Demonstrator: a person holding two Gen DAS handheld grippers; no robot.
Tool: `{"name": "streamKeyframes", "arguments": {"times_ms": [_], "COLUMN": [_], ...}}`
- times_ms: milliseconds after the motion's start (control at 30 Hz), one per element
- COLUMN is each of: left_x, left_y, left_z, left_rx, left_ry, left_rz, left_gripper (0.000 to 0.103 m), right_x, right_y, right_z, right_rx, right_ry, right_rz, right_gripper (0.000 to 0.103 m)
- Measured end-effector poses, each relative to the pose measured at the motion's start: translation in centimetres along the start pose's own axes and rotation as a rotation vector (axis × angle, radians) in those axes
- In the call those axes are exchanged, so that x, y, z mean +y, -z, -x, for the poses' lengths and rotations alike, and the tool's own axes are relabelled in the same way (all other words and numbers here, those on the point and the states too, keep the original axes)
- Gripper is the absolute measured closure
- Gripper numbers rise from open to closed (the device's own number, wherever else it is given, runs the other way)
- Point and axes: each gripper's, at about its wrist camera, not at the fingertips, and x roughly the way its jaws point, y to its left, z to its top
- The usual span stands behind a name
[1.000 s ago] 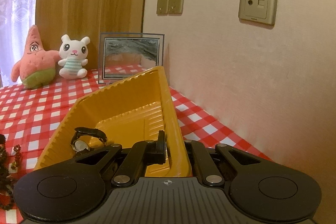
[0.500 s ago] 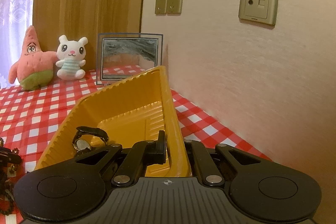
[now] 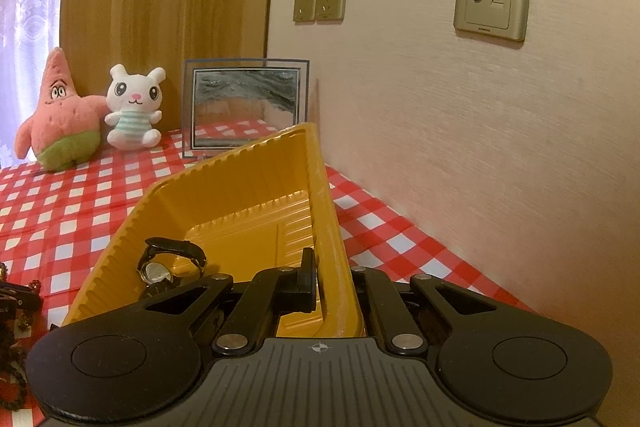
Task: Organize jewelry
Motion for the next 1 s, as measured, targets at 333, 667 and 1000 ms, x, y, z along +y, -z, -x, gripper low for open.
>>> {"name": "streamKeyframes", "arguments": {"times_ms": [333, 667, 1000], "left_x": [0.6, 1.5, 0.8], "left_y": [-0.4, -1.2, -2.7], "left_z": [2.5, 6.2, 9.9], "left_rx": [-0.050, -0.106, -0.172], "left_ry": [0.025, 0.042, 0.071], "left_rz": [0.012, 0.022, 0.009], "left_gripper": [0.099, 0.099, 0.099], "right_x": [0.0, 0.1, 0.2], "right_y": [0.0, 0.1, 0.2], "right_z": [0.2, 0.3, 0.5], "right_rx": [0.003, 0.004, 0.006], "right_ry": [-0.007, -0.009, -0.011], "right_rz": [-0.003, -0.003, 0.001], "right_gripper": [0.099, 0.099, 0.099]}}
